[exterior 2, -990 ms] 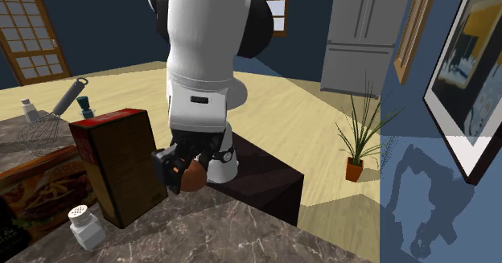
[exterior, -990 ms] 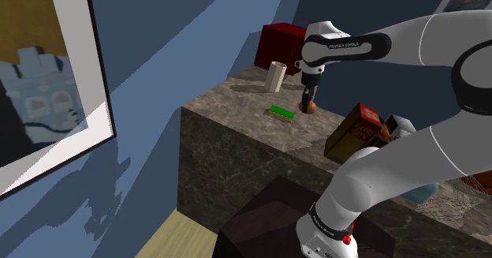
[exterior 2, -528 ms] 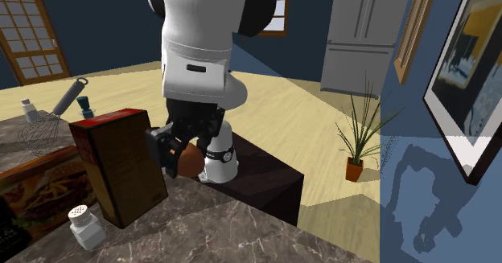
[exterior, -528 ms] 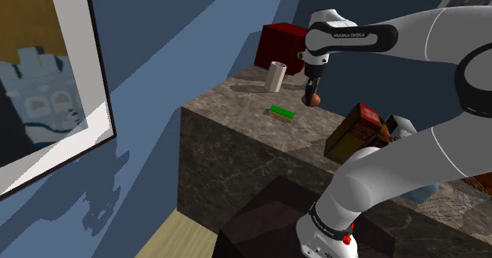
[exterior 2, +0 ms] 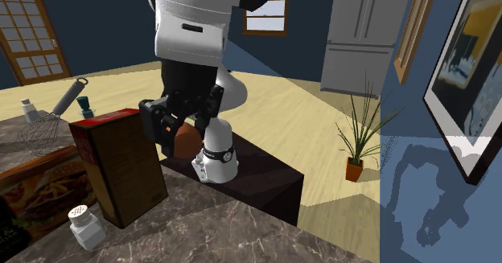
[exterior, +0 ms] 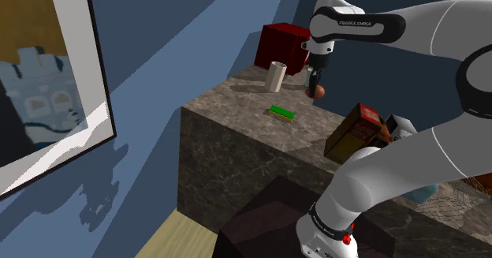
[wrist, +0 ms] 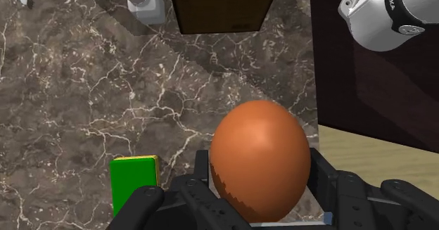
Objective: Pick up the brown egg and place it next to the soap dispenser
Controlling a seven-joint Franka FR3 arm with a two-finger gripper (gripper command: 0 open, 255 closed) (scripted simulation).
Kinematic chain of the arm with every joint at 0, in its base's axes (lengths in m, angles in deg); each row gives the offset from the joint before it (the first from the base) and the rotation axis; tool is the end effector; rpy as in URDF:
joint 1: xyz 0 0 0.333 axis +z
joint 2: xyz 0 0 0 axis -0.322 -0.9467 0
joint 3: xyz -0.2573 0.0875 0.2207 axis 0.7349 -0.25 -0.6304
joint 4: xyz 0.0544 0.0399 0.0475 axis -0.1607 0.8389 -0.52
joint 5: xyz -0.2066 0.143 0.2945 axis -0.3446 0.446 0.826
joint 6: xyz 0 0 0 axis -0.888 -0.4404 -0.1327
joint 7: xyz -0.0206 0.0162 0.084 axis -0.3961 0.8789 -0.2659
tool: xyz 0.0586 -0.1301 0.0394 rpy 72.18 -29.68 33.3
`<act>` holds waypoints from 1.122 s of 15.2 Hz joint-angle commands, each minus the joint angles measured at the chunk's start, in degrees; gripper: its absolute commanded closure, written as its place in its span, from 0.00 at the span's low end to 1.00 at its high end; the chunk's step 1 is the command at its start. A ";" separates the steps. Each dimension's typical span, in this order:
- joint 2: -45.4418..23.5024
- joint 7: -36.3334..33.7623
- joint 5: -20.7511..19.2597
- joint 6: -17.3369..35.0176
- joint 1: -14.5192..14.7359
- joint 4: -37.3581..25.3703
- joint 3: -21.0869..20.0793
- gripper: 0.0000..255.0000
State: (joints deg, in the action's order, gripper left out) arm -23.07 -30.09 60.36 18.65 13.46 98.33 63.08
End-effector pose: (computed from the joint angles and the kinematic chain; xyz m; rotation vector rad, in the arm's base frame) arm 0.3031 -0.2311 0.5380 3.0085 0.4080 -0.3486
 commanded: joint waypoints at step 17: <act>4.23 5.61 -2.15 -10.78 -1.65 -7.81 0.51 1.00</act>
State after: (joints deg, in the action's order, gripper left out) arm -20.80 -25.19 59.15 7.78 12.41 88.74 63.17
